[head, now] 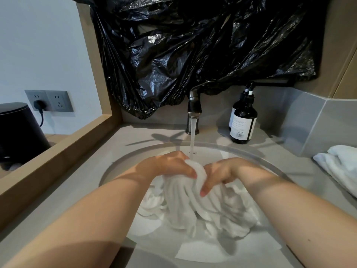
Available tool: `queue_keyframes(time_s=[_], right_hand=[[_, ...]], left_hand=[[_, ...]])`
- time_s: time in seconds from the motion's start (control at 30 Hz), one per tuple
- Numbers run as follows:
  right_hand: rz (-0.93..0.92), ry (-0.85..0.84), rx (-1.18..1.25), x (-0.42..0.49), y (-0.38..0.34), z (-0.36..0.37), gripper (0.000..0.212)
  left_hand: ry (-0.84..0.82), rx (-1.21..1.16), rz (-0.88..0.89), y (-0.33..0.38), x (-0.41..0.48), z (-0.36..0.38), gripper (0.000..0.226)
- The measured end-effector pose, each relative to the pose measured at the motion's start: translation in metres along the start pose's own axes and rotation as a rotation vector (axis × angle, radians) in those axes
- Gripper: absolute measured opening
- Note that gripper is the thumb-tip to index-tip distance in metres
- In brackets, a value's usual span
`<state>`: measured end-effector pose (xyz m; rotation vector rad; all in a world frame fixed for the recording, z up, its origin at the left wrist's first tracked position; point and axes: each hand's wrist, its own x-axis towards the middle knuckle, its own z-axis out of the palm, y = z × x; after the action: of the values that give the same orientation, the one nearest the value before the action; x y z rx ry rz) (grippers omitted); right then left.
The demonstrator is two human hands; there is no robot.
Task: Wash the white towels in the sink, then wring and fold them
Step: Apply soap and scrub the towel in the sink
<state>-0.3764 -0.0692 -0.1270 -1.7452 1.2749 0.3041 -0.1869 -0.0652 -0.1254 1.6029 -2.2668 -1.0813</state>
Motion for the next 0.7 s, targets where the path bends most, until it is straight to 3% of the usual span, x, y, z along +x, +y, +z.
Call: queue_keyframes(time_s=[0.07, 0.17, 0.3, 0.4, 0.47, 0.6, 0.7], right_hand=[[0.107, -0.125, 0.019, 0.004, 0.001, 0.000, 0.028], [0.126, -0.121, 0.029, 0.006, 0.002, -0.002, 0.022], [-0.063, -0.176, 0.315, -0.001, 0.008, -0.009, 0.030], [-0.180, -0.212, 0.462, -0.011, 0.019, -0.022, 0.030], [-0.238, -0.219, 0.453, -0.017, 0.022, -0.028, 0.034], [-0.191, -0.257, 0.352, -0.019, 0.024, -0.030, 0.084], [-0.077, -0.290, 0.215, -0.016, 0.011, -0.021, 0.101]], left_hand=[[-0.070, 0.128, -0.036, 0.000, -0.003, -0.002, 0.036], [-0.260, 0.207, -0.117, -0.004, -0.008, -0.004, 0.031], [-0.554, -0.112, -0.249, -0.008, -0.010, -0.003, 0.028], [-0.633, -0.233, -0.198, -0.005, -0.009, 0.003, 0.035], [-0.696, -0.291, -0.137, -0.003, -0.008, 0.007, 0.051], [-0.720, -0.325, -0.088, -0.007, -0.008, 0.003, 0.079], [-0.520, -0.388, -0.005, -0.012, -0.007, -0.009, 0.087]])
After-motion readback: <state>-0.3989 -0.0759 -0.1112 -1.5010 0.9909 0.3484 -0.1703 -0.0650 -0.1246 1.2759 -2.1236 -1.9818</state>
